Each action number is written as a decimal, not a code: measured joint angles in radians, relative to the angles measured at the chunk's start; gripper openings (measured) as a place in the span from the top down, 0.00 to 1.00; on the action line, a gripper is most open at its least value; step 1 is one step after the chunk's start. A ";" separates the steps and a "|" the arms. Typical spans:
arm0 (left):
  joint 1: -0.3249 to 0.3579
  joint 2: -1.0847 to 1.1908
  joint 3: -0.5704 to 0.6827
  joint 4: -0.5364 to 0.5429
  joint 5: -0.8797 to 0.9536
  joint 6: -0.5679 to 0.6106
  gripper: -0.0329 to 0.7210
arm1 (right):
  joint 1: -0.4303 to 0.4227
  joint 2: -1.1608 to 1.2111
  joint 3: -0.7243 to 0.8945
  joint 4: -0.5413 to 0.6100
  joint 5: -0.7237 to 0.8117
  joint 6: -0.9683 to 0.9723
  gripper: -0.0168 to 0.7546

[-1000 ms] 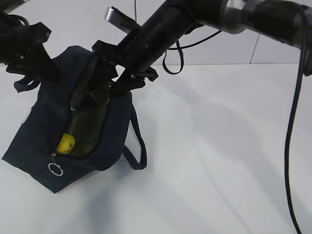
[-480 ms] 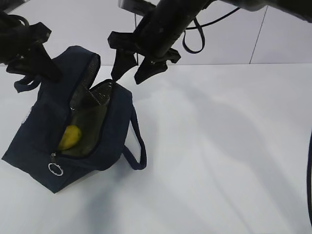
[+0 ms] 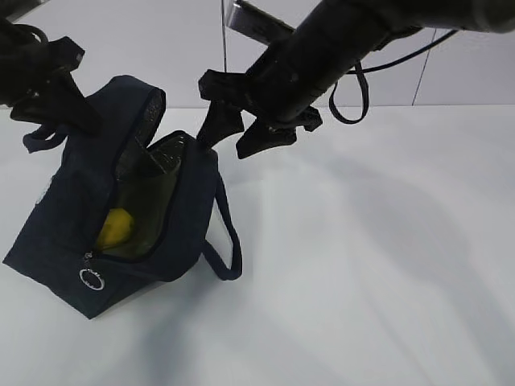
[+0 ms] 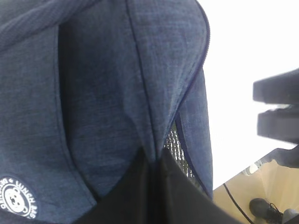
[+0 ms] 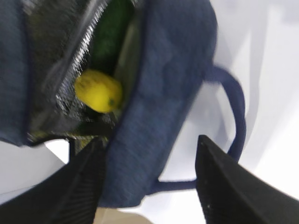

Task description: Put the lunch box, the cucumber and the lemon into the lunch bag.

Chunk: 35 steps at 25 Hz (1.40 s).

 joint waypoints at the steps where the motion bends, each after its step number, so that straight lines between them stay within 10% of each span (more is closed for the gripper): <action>1: 0.000 0.000 0.000 0.000 0.000 0.000 0.96 | 0.000 -0.029 0.047 0.043 -0.041 -0.024 0.38; 16: 0.000 0.000 0.000 0.000 0.010 0.000 0.96 | 0.000 -0.097 0.504 0.749 -0.235 -0.590 0.38; 35: 0.000 0.000 0.000 0.000 0.018 0.001 0.96 | 0.000 -0.053 0.651 1.193 -0.271 -1.021 0.39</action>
